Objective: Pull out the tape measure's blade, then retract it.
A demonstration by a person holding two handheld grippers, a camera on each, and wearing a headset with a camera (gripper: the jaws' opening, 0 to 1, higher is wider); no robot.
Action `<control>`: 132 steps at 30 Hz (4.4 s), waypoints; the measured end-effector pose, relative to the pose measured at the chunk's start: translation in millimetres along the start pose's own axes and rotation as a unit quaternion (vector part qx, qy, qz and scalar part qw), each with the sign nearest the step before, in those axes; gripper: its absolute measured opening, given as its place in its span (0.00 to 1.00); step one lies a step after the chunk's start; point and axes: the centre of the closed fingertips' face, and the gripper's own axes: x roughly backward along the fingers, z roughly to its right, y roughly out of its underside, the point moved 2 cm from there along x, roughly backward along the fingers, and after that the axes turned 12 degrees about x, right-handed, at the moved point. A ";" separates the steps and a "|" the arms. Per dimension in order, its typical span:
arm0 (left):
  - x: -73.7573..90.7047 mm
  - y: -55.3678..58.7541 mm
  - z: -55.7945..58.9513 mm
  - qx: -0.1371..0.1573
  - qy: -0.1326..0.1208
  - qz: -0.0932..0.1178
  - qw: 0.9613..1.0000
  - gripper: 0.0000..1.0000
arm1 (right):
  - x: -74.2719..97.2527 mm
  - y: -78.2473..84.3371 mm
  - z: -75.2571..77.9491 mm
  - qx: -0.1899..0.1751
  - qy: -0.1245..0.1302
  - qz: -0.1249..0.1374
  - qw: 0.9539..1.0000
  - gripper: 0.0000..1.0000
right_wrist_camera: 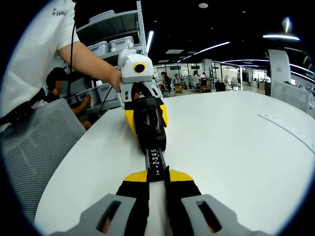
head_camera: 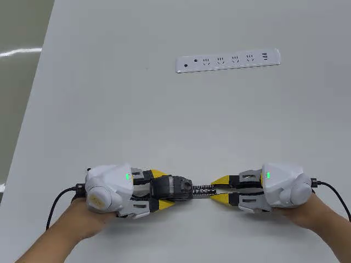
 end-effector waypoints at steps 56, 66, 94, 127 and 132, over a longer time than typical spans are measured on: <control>-1.5 1.0 0.1 0.005 -0.001 0.000 1.000 0.31 | 69.9 27.5 5.0 -0.038 0.031 -0.002 0.999 0.10; -1.8 1.3 -0.1 0.006 -0.002 -0.001 1.000 0.31 | 87.6 33.7 6.9 -0.042 0.037 -0.005 0.998 0.10; -2.6 3.9 -1.4 0.008 -0.004 -0.007 1.000 0.31 | 127.6 39.8 8.0 -0.061 0.054 -0.008 0.997 0.10; -5.0 9.3 -2.6 0.018 -0.008 -0.019 1.000 0.30 | 150.5 50.0 10.1 -0.077 0.062 -0.004 0.995 0.09; -4.8 9.9 -2.8 0.017 -0.007 -0.020 1.000 0.30 | 153.6 51.1 10.5 -0.078 0.065 -0.004 0.995 0.09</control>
